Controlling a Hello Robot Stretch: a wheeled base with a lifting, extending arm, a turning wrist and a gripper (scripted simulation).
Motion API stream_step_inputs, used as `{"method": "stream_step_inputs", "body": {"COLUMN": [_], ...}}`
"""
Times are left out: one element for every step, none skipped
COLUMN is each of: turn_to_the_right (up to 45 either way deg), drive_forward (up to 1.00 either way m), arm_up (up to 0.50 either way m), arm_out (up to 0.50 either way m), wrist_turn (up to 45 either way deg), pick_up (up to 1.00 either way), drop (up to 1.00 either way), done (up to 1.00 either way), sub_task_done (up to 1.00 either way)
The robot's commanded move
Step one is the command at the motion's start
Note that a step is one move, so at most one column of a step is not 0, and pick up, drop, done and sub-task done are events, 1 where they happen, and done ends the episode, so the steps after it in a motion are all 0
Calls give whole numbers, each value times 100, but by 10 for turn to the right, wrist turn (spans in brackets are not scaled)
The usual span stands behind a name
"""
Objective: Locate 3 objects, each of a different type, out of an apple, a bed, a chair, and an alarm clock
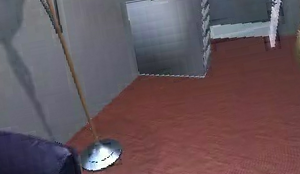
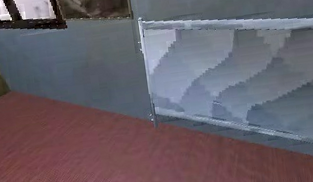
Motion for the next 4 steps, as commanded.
{"method": "stream_step_inputs", "body": {"turn_to_the_right": [240,0,0,30], "drive_forward": [0,100,100,0], "arm_up": [0,0,0,0], "arm_out": [0,0,0,0], "wrist_turn": [0,0,0,0], "pick_up": [0,0,0,0], "drop": [0,0,0,0], "done": [0,0,0,0], "sub_task_done": [0,0,0,0]}}
